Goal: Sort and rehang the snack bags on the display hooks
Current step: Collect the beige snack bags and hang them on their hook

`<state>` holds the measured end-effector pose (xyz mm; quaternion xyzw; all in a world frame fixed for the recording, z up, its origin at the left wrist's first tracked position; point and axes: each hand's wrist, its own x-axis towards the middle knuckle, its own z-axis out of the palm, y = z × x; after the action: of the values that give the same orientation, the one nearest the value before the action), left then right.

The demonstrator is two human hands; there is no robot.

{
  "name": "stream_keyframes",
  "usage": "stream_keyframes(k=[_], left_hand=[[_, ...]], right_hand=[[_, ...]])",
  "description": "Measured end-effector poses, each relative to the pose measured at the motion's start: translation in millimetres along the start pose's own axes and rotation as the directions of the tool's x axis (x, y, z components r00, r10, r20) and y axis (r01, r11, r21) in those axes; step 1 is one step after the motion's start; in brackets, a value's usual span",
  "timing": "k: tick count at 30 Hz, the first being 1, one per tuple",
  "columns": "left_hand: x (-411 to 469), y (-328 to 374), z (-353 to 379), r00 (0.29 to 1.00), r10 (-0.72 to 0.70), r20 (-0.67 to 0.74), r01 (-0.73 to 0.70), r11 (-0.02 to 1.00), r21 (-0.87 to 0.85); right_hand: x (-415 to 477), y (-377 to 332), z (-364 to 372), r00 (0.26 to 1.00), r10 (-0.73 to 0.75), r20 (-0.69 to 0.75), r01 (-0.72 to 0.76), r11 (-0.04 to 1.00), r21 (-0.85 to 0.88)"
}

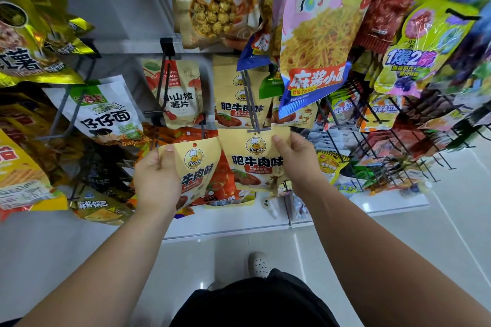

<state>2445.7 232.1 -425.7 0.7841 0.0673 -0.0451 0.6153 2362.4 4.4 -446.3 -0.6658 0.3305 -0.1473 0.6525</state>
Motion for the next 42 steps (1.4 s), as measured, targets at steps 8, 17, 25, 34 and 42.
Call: stream_keyframes(k=[8,17,25,34,42], left_hand=[[-3,-3,2,0.998,-0.058,-0.023,0.057,0.998,-0.038],[-7,0,2,0.998,-0.049,-0.038,0.046,0.995,-0.089],[-11,3,8,0.999,-0.033,-0.008,0.032,0.994,-0.101],[-12,3,8,0.999,-0.008,-0.048,0.002,0.993,-0.120],[-11,5,8,0.999,-0.024,-0.041,0.019,0.994,-0.107]], right_hand=[[12,-2,4,1.000,-0.013,0.000,0.013,1.000,-0.010],[12,-2,3,1.000,-0.006,-0.027,0.006,1.000,-0.006],[13,-2,6,0.999,0.008,-0.053,-0.008,1.000,0.017],[9,0,10,0.997,-0.007,-0.079,0.002,0.998,-0.059],[18,-7,11,0.996,-0.021,-0.086,0.012,0.994,-0.106]])
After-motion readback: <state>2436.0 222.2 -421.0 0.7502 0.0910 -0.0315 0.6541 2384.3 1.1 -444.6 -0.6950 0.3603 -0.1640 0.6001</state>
